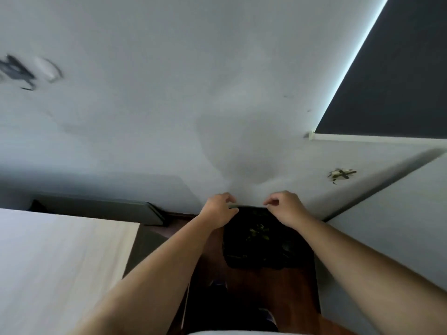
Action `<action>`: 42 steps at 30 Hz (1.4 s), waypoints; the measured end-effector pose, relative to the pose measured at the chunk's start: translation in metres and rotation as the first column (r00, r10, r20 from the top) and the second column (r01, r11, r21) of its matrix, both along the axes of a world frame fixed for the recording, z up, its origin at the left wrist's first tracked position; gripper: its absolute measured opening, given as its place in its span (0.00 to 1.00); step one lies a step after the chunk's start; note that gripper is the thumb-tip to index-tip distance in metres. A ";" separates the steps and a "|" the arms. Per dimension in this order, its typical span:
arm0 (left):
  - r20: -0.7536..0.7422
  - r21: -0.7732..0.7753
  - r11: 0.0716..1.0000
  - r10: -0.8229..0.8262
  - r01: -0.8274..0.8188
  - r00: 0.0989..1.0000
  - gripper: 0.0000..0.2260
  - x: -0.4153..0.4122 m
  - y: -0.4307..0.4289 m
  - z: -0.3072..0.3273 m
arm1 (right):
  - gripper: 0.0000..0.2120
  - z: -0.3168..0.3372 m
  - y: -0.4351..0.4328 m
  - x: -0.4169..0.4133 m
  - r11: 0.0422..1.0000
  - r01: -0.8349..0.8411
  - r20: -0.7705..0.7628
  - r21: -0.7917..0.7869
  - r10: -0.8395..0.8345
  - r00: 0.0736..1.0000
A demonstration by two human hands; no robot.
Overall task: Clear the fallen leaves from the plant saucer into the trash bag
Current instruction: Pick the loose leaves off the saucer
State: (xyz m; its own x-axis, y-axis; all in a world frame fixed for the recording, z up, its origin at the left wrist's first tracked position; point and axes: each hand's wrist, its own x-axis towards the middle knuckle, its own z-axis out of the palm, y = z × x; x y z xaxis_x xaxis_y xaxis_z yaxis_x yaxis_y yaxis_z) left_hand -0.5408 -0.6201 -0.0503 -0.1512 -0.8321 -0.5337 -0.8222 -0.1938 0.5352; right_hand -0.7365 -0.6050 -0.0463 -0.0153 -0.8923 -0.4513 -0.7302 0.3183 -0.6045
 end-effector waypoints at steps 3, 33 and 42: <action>-0.006 -0.100 0.990 0.103 -0.103 0.995 0.15 0.026 0.024 0.030 | 0.08 0.026 -0.004 0.031 0.992 -0.109 0.008 -0.057 0.110 0.994; 0.131 -0.302 0.053 0.991 -0.952 0.014 0.08 0.448 0.651 0.093 | 0.11 0.079 0.432 0.593 -0.117 -0.977 -0.083 -0.178 0.991 -0.104; 0.245 -0.278 0.282 0.945 -0.918 0.216 0.16 0.501 0.654 0.054 | 0.17 0.046 0.427 0.635 -0.077 -0.992 -0.369 -0.098 0.929 -0.036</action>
State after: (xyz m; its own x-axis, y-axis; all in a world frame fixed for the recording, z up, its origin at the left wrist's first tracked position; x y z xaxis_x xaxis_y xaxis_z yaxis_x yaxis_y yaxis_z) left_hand -0.0394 0.0336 0.0042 0.9084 -0.2900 -0.3013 -0.1776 -0.9198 0.3499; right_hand -0.1017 -0.1784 -0.0002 0.9398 -0.1091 -0.3238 -0.2175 -0.9220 -0.3205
